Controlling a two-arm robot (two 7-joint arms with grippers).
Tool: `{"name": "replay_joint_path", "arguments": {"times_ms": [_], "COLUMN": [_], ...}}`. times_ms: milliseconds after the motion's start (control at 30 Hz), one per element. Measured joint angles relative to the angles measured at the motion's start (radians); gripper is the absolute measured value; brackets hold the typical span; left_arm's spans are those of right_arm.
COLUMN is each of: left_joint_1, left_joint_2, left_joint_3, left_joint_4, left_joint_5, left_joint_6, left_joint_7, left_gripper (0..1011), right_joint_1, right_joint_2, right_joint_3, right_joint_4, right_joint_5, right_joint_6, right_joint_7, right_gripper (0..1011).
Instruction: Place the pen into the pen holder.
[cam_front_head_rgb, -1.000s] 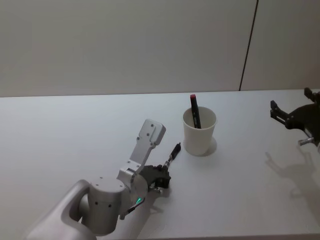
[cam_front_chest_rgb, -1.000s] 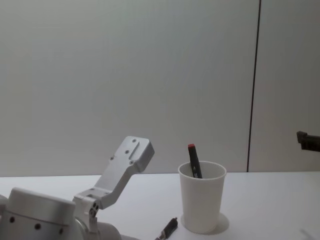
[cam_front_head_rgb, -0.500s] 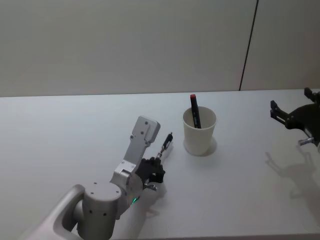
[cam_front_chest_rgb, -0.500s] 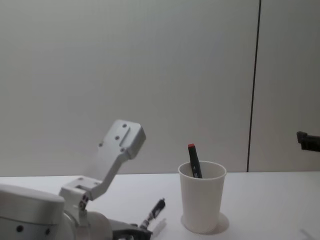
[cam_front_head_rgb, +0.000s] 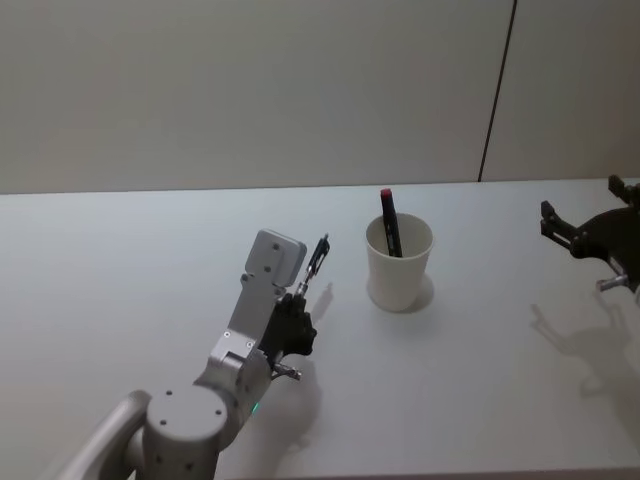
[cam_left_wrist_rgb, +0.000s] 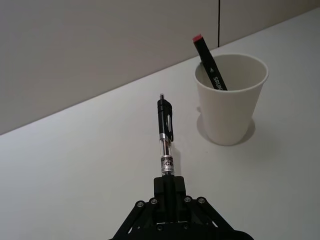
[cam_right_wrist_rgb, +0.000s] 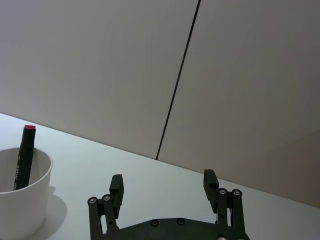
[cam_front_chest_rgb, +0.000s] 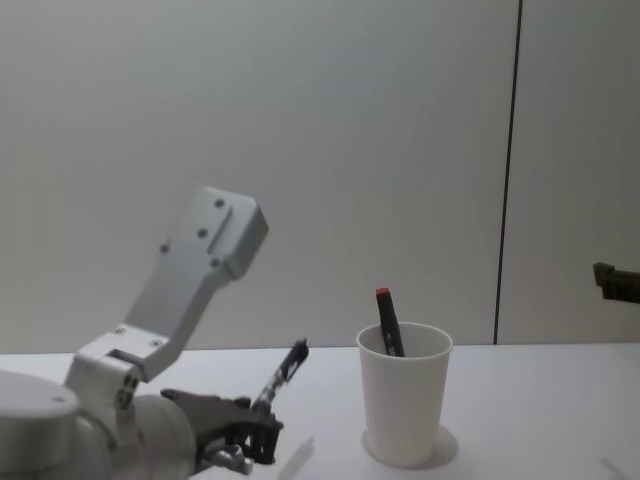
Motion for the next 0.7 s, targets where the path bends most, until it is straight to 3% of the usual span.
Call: {"name": "replay_joint_path", "arguments": {"times_ms": [333, 700], "left_joint_1": [0.044, 0.056], "left_joint_2": [0.032, 0.056], "left_joint_3": [0.002, -0.002], "left_joint_4": [-0.061, -0.086], "left_joint_5": [0.037, 0.081], "left_joint_6": [-0.121, -0.258], "left_joint_7": [-0.022, -0.139], "left_gripper": [127, 127], "right_joint_1": [0.0, 0.0], "right_joint_2": [0.0, 0.0], "right_joint_3": [0.0, 0.0], "right_joint_4": [0.0, 0.0], "right_joint_5": [0.0, 0.0], "right_joint_6": [0.0, 0.0], "right_joint_7": [0.0, 0.0], "right_gripper": [1002, 1002]}}
